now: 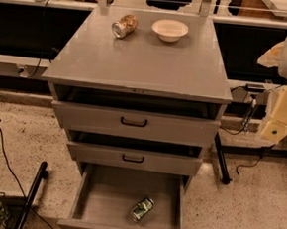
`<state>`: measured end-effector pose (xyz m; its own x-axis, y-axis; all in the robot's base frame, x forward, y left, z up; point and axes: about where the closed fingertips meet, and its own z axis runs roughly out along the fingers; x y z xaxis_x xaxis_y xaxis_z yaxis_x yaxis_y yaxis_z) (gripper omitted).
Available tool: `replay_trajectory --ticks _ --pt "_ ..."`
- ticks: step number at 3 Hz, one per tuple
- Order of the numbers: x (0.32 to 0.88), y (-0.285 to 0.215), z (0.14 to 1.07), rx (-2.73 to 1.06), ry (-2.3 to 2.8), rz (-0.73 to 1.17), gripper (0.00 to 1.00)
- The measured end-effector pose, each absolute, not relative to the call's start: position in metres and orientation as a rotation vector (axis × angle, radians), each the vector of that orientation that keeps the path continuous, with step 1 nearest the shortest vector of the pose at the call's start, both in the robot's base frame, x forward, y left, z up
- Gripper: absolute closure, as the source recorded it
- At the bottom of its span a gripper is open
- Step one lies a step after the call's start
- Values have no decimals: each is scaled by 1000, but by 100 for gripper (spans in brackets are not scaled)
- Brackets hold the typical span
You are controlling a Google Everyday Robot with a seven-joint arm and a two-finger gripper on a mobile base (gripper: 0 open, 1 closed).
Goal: Pick green can from bottom drawer and place on counter
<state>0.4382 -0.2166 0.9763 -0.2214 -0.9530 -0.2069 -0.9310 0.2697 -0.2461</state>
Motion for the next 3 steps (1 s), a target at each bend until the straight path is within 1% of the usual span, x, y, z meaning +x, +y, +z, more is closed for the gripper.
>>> replay_trajectory --ticks 1,2,3 --pt "438 -217 976 -1724 2231 -99 0" --pt "447 -217 959 -1705 2230 -35 0" --pt "441 -203 924 -1660 2205 62 0"
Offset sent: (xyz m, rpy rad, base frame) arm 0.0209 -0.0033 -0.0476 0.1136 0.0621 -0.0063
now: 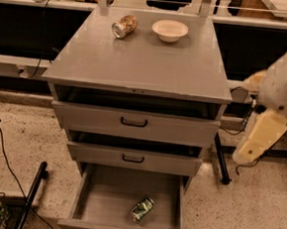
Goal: Pick green can from bottom drawer and place on counter
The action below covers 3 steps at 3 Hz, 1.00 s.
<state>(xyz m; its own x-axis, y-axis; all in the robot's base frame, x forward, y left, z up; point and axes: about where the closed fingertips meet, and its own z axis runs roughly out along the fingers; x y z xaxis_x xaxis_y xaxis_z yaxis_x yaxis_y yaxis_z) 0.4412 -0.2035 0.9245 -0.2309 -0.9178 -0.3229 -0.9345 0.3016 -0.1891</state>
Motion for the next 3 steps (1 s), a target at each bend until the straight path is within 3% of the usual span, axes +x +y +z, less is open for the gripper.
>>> replay_trajectory --ticks 1,3 --pt "430 -192 842 -1629 2187 201 0" --pt "425 -192 811 -1610 2199 199 0"
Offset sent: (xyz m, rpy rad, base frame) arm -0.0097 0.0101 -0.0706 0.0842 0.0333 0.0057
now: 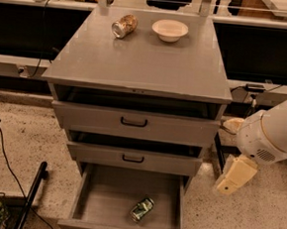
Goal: Pick green can from bottom drawer and place on counter
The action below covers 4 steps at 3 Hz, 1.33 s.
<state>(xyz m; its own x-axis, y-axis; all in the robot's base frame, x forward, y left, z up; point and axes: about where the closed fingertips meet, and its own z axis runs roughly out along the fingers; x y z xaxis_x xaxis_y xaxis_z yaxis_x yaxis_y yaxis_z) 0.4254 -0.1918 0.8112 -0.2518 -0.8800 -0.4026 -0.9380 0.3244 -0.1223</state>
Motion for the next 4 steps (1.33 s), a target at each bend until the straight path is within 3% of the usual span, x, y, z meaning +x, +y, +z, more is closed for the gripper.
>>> replay_trajectory --ticks 1,3,4 --pt "441 -188 783 -1641 2277 190 0" --pt "417 -138 627 -1682 2281 455 0" --pt "422 -135 598 -1611 2241 466 0"
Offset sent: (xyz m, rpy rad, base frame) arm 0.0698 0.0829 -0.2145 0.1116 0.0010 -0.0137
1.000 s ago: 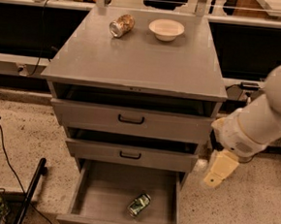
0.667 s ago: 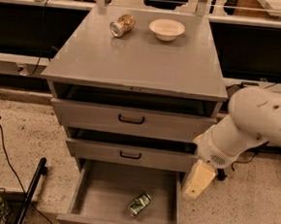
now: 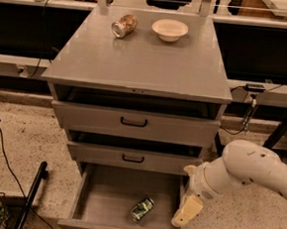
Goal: Pick green can from bottom drawer and place on counter
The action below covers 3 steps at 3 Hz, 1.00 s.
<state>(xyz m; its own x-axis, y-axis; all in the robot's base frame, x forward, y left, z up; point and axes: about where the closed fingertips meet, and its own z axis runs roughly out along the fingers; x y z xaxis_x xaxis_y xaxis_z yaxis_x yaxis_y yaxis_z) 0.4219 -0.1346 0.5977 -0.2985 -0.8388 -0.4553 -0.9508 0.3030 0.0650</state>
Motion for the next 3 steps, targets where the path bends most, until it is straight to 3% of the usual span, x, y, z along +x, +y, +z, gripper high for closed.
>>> replay_trajectory --ticks 2,3 --pt "427 -124 588 -1620 2274 410 0" --pt "419 -110 534 -1727 2211 328 0"
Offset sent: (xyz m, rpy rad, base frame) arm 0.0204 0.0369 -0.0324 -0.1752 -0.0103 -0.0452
